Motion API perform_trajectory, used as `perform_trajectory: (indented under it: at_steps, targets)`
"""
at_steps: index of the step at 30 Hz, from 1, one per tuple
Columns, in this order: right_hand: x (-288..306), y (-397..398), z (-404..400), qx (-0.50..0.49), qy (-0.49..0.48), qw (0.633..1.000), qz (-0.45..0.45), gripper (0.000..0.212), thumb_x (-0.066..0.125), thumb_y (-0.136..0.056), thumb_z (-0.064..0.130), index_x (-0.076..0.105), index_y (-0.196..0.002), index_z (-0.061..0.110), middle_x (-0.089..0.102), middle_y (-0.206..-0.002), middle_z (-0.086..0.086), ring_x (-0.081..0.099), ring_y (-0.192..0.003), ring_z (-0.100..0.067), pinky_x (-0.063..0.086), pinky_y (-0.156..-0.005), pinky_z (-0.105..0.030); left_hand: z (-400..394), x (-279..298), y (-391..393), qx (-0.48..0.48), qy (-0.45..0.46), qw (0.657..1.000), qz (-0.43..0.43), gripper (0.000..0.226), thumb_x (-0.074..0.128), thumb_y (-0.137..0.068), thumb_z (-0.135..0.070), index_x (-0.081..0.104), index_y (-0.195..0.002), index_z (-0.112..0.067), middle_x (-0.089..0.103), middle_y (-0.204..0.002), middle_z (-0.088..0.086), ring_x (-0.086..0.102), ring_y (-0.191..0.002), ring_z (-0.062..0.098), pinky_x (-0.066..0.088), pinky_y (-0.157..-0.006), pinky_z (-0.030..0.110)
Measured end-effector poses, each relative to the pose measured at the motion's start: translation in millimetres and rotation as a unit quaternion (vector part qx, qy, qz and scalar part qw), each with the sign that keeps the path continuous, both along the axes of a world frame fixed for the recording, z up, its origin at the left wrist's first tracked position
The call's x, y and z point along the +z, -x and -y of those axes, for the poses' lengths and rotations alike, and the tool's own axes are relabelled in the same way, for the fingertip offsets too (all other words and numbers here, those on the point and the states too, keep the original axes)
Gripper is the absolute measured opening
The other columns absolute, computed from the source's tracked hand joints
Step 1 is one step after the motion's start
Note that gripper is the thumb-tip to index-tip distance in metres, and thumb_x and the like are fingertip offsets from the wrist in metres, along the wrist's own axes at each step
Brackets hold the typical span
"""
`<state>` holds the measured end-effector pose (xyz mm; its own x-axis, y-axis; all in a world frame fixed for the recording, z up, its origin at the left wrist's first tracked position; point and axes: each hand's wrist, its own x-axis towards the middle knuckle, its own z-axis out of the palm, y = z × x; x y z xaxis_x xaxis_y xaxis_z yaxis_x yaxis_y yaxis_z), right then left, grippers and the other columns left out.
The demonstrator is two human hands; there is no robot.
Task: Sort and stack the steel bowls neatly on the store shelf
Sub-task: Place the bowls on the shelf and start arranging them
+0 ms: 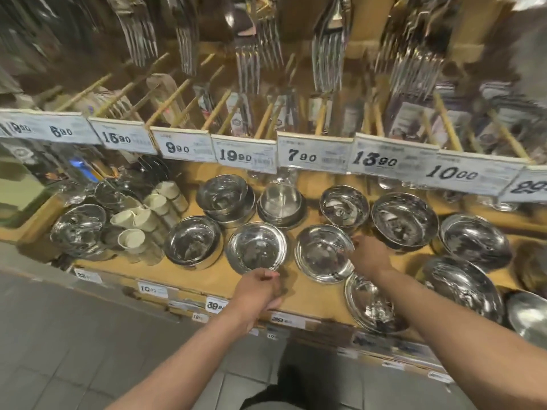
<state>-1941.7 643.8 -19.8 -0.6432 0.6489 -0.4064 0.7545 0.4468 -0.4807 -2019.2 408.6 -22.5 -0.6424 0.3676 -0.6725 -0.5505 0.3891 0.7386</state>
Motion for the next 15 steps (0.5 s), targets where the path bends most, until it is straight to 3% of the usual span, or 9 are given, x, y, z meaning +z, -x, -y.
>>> perform_trajectory:
  at_steps: [4, 5, 7, 8, 10, 11, 13, 15]
  targets:
    - [6.5, -8.7, 0.0, -0.05, 0.026, 0.998, -0.024, 0.034, 0.057, -0.093, 0.007, 0.067, -0.125, 0.006, 0.075, -0.103, -0.015, 0.073, -0.085, -0.032, 0.06, -0.081, -0.042, -8.2, 2.7, -1.1, -0.022, -0.008, 1.0, 0.019, 0.014, 0.065, -0.094, -0.002, 0.063, -0.107, -0.006, 0.07, -0.088, 0.006, 0.075, -0.065, 0.008, 0.058, -0.056, 0.018]
    - [7.6, -11.9, -0.1, -0.068, 0.048, 0.996, -0.043, 0.03, 0.056, -0.092, 0.006, 0.07, -0.119, 0.01, 0.075, -0.097, -0.011, 0.073, -0.082, -0.029, 0.059, -0.075, -0.036, -11.0, 3.7, -2.4, -0.029, -0.008, 0.999, 0.018, 0.014, 0.065, -0.093, -0.002, 0.063, -0.107, -0.007, 0.071, -0.088, 0.007, 0.075, -0.066, 0.008, 0.059, -0.057, 0.019]
    - [11.4, -22.9, -1.2, -0.091, 0.076, 0.99, -0.072, 0.015, 0.059, -0.09, 0.007, 0.068, -0.086, 0.018, 0.072, -0.072, 0.003, 0.071, -0.066, -0.016, 0.052, -0.058, -0.023, -18.4, 5.2, -6.7, -0.039, -0.011, 0.999, 0.019, 0.014, 0.065, -0.093, -0.002, 0.063, -0.106, -0.007, 0.071, -0.085, 0.006, 0.075, -0.064, 0.008, 0.06, -0.059, 0.021]
    - [13.0, -30.8, -2.8, -0.109, 0.096, 0.986, -0.084, 0.019, 0.061, -0.089, 0.006, 0.064, -0.076, 0.019, 0.069, -0.063, 0.004, 0.071, -0.06, -0.013, 0.055, -0.056, -0.023, -22.2, 6.0, -9.1, -0.045, -0.014, 0.999, 0.02, 0.013, 0.065, -0.094, -0.003, 0.063, -0.105, -0.007, 0.071, -0.083, 0.006, 0.074, -0.063, 0.007, 0.06, -0.059, 0.021]
    - [14.3, -48.8, -7.7, -0.164, 0.144, 0.969, -0.117, 0.009, 0.064, -0.086, 0.004, 0.068, -0.081, 0.01, 0.074, -0.074, -0.011, 0.076, -0.075, -0.028, 0.063, -0.076, -0.045, -29.8, 6.5, -13.4, -0.06, -0.018, 0.998, 0.019, 0.011, 0.064, -0.094, -0.004, 0.063, -0.105, -0.007, 0.073, -0.087, 0.008, 0.076, -0.069, 0.009, 0.06, -0.059, 0.021]
    - [15.6, -61.0, -10.8, -0.19, 0.155, 0.96, -0.136, 0.004, 0.067, -0.085, 0.005, 0.069, -0.085, 0.009, 0.074, -0.083, -0.017, 0.074, -0.085, -0.037, 0.059, -0.085, -0.055, -34.0, 6.3, -16.3, -0.065, -0.02, 0.997, 0.021, 0.013, 0.064, -0.094, -0.004, 0.063, -0.107, -0.005, 0.074, -0.093, 0.011, 0.077, -0.076, 0.014, 0.061, -0.061, 0.021]
    - [13.9, -88.2, -15.8, -0.223, 0.154, 0.95, -0.156, 0.004, 0.069, -0.084, 0.009, 0.069, -0.087, 0.01, 0.075, -0.09, -0.018, 0.072, -0.092, -0.041, 0.055, -0.09, -0.062, -42.2, 4.4, -22.8, -0.069, -0.018, 0.997, 0.02, 0.014, 0.064, -0.093, -0.003, 0.063, -0.107, -0.003, 0.075, -0.102, 0.017, 0.077, -0.088, 0.023, 0.062, -0.064, 0.023]
    - [11.6, -115.0, -12.4, -0.26, 0.156, 0.94, -0.156, 0.006, 0.072, -0.087, 0.011, 0.07, -0.09, 0.007, 0.076, -0.085, -0.015, 0.073, -0.087, -0.04, 0.058, -0.086, -0.059, -51.0, 0.8, -30.5, -0.074, -0.008, 0.997, 0.014, 0.007, 0.064, -0.093, -0.006, 0.065, -0.099, -0.002, 0.075, -0.1, 0.02, 0.076, -0.09, 0.026, 0.061, -0.062, 0.023]
